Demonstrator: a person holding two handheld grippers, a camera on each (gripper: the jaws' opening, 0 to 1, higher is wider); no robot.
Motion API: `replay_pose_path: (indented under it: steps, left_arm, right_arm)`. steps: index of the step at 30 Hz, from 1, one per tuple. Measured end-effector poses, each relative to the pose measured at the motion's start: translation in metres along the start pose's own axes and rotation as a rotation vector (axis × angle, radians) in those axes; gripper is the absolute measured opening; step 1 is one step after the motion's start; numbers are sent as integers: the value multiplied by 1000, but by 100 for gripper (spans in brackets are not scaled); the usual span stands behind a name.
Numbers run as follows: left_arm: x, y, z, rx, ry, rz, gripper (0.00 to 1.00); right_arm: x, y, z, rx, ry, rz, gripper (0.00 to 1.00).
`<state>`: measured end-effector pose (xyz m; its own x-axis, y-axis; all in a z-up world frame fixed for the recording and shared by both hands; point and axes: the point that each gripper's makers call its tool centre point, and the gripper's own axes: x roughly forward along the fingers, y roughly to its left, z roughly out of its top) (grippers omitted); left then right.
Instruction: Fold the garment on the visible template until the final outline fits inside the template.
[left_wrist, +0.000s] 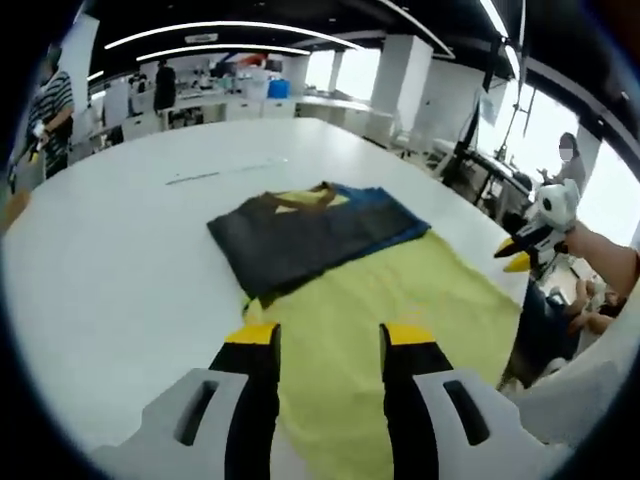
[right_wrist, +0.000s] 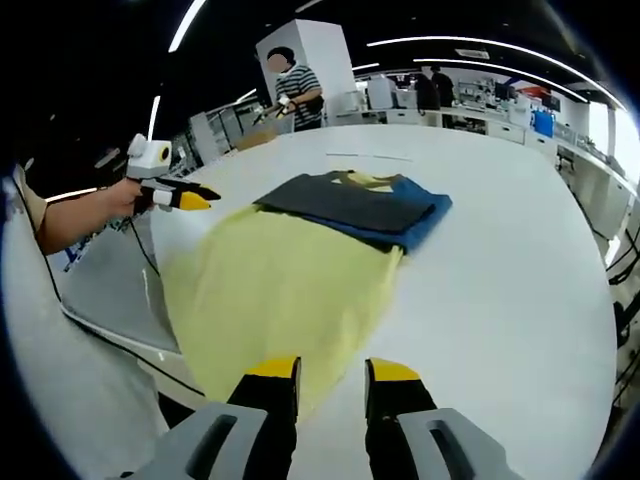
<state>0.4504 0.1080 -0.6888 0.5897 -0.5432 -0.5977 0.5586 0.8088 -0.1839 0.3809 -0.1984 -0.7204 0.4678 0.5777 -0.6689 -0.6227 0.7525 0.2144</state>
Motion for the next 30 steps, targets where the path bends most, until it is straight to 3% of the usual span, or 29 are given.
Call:
replay_pose_path:
  steps: [30]
  left_arm:
    - [-30, -7, -54, -59, 51, 9, 36]
  right_arm:
    - [7, 15, 0, -14, 13, 16, 22]
